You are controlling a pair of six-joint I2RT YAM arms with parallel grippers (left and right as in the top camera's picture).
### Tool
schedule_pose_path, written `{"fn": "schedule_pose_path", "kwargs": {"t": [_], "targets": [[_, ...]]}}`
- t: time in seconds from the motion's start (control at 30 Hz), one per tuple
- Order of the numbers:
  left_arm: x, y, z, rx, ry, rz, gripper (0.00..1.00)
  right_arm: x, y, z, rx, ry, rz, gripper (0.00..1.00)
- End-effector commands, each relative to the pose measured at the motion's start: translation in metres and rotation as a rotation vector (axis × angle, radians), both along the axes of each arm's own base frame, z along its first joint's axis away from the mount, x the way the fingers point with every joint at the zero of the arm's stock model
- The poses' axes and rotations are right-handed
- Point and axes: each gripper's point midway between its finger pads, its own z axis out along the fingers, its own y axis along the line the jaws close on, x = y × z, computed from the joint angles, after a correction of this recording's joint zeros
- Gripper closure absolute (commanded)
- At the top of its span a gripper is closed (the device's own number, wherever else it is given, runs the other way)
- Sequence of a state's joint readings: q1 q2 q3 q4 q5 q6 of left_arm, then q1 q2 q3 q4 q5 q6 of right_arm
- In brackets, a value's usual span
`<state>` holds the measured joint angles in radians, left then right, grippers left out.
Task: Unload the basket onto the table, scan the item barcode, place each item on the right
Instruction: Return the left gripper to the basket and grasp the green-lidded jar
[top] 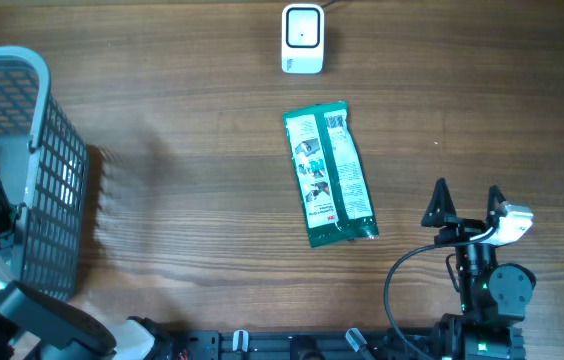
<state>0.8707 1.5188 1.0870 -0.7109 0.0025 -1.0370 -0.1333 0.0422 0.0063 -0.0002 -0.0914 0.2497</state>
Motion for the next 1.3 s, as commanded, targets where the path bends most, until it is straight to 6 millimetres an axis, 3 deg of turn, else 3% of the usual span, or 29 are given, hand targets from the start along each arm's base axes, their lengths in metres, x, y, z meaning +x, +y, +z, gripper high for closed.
{"fn": "schedule_pose_path", "kwargs": {"t": [0.0,0.37,0.7,1.0,1.17,1.27], "targets": [[0.005,0.007,0.004,0.024,-0.019,-0.009,0.01,0.0,-0.001,0.0,0.014,-0.002,-0.009,0.0],[0.012,0.015,-0.003,0.036,-0.028,-0.009,0.01,0.0,-0.001,0.0,0.014,-0.002,-0.009,0.0],[0.012,0.017,-0.043,-0.016,0.061,-0.075,0.01,0.0,-0.001,0.0,0.014,-0.002,-0.009,0.0],[0.007,0.012,-0.045,-0.029,0.086,-0.105,0.31,0.0,-0.001,0.0,0.014,-0.002,-0.009,0.0],[0.016,0.009,-0.023,-0.005,0.018,-0.123,0.31,0.0,-0.001,0.0,0.014,-0.002,-0.009,0.0],[0.032,0.008,0.014,0.029,-0.09,-0.155,0.34,0.0,-0.001,0.0,0.014,-0.002,-0.009,0.0]]}}
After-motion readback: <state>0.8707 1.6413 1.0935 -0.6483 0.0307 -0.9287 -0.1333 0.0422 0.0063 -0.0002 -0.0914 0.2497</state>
